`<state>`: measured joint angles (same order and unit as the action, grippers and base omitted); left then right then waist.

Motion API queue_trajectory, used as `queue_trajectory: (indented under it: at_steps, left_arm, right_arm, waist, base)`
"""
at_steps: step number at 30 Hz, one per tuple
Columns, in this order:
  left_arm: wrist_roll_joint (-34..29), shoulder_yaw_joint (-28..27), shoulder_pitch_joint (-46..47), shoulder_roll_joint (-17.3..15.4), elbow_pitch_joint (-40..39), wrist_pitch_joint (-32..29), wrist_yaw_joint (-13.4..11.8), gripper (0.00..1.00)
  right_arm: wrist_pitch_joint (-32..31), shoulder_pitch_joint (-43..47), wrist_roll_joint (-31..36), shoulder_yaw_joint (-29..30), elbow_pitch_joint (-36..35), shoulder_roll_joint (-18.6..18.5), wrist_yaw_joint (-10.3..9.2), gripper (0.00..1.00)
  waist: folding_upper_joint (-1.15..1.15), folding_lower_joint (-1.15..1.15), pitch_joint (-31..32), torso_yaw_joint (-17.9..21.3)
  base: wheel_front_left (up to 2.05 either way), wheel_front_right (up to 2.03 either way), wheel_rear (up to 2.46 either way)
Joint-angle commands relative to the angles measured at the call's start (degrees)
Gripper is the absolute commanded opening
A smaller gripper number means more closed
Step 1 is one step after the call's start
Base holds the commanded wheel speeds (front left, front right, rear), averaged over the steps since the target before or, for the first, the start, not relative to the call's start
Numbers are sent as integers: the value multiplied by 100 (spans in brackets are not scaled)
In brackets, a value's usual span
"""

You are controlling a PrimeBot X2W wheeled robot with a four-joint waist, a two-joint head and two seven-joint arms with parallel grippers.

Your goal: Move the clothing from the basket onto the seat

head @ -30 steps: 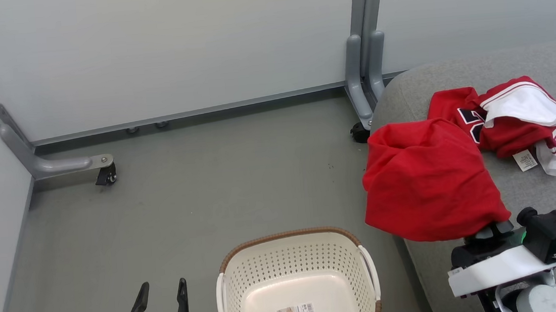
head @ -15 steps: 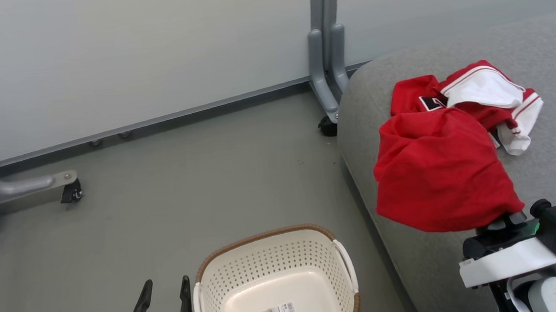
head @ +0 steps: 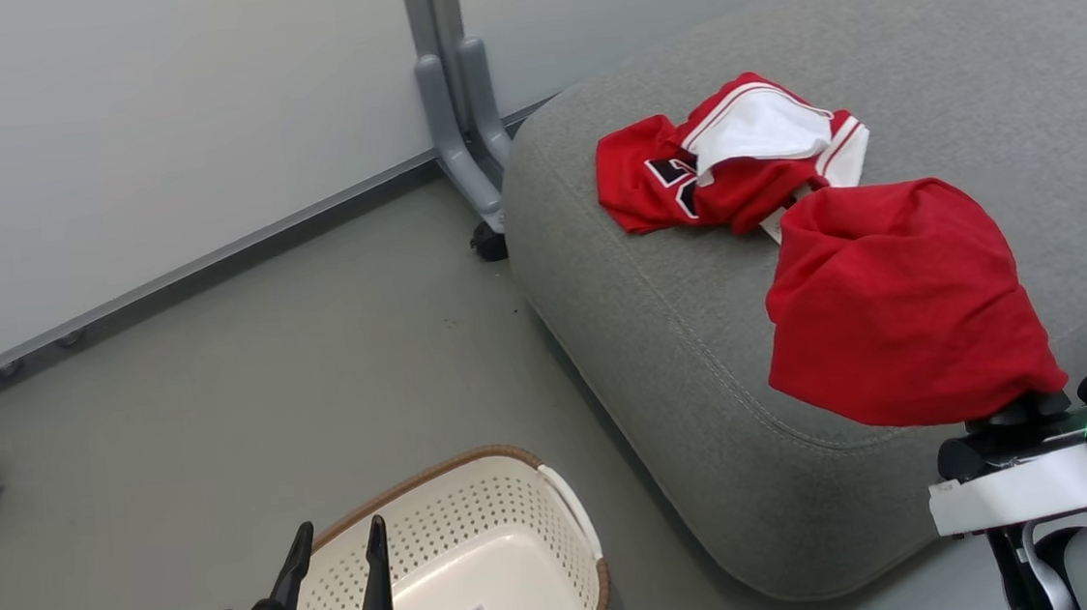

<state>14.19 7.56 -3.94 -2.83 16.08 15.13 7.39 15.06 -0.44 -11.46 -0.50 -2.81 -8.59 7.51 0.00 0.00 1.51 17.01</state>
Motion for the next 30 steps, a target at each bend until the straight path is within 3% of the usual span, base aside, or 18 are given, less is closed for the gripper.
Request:
queue_trajectory:
  at_steps: [1,7,20,30]
  left_arm:
    - [36,21,101,-14,-21,2,16,100]
    - [57,212,258,-15,-56,2,17,100]
    - [-52,471,544,-17,51,1,17,100]
    - [-326,478,399,-35,-128,1,17,100]
  right_arm:
    - [17,-62,20,12,-38,-6,-4,0]
    - [17,-17,22,174,-126,36,-4,0]
    - [17,39,-7,532,-284,215,-3,0]
    - [17,-952,-136,460,-108,-154,-4,0]
  waist:
    - [0,0,-141,624]
    - [0,0,-257,1033]
    - [0,0,-467,1173]
    - [0,0,-789,1180]
  base:
    - [0,0,0]
    - [0,0,0]
    - [0,0,0]
    - [0,0,0]
